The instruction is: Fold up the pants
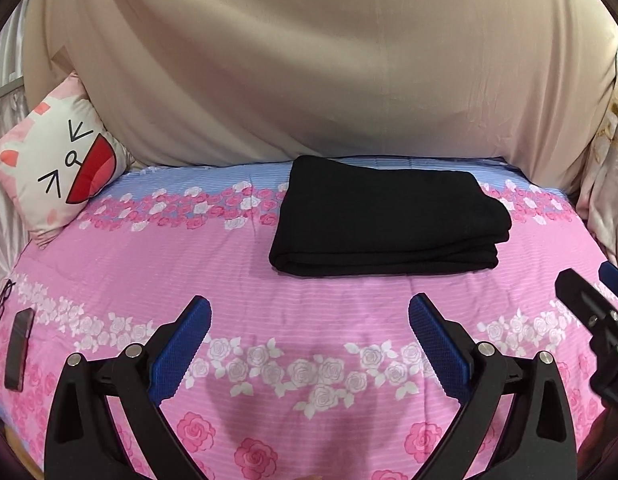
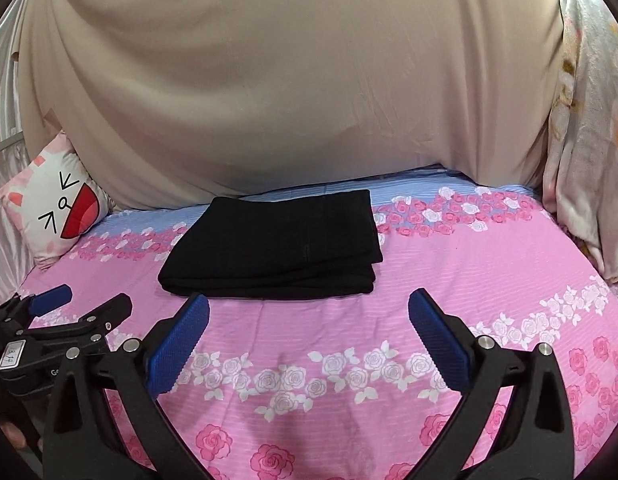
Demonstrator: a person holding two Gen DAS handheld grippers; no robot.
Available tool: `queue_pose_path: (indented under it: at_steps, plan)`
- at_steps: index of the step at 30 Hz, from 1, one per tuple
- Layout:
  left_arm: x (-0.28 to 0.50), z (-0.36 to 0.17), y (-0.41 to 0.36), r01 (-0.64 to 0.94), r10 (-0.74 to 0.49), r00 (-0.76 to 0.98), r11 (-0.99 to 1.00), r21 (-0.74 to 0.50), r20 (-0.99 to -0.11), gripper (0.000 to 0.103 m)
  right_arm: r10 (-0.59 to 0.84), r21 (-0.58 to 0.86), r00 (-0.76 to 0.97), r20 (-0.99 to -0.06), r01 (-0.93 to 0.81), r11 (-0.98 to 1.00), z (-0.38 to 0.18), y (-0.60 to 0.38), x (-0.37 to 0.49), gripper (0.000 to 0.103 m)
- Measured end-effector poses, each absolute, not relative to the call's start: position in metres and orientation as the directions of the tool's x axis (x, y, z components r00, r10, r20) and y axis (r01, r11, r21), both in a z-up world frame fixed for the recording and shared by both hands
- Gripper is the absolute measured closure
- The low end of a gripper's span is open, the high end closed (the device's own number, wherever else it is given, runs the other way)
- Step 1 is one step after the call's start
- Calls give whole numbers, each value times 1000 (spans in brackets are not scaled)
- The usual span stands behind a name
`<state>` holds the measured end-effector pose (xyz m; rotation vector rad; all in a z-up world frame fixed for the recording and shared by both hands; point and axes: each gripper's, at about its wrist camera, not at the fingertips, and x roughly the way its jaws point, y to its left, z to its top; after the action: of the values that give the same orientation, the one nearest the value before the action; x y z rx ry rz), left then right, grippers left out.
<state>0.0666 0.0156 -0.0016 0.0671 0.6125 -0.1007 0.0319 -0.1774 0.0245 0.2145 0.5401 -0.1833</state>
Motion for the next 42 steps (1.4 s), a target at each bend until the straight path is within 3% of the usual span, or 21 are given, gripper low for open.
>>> queue_pose_path:
  at_steps: [33, 42]
  plan:
    - [61, 4, 11, 123, -65, 826, 990, 66, -560, 5, -107, 160, 834, -541, 226, 961, 21, -169, 31, 5]
    - [54, 7, 13, 139, -90, 861, 989, 60, -501, 5, -104, 158, 831, -546, 224, 962, 21, -168, 32, 5]
